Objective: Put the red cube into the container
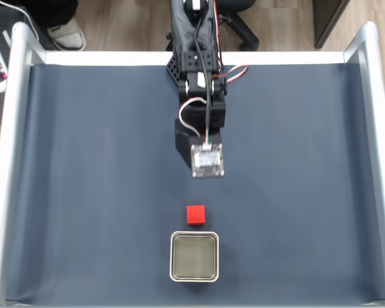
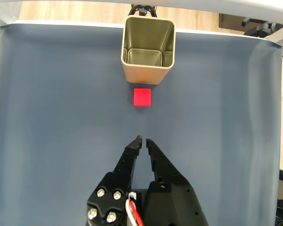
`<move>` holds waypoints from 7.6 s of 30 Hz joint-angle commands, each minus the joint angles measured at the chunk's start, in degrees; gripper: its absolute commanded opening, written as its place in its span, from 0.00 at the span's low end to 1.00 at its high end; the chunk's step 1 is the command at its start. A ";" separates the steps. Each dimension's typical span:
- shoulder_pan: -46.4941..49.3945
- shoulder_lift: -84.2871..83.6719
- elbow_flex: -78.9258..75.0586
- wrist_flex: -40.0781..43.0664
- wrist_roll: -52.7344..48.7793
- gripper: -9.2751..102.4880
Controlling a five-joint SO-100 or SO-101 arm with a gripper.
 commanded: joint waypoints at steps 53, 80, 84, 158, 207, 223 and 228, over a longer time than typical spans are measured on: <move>4.31 -36.83 -4.48 -40.61 -1.76 0.34; 2.72 -41.31 -6.42 -47.64 0.44 0.26; 2.72 -40.87 -6.15 -47.55 0.18 0.19; 1.49 -53.70 -58.01 -12.66 1.41 0.08; 3.78 -55.02 -56.07 -15.56 2.29 0.25; 3.96 -52.56 -55.28 -16.08 1.58 0.13; 3.60 -47.72 -51.94 -16.26 0.26 0.08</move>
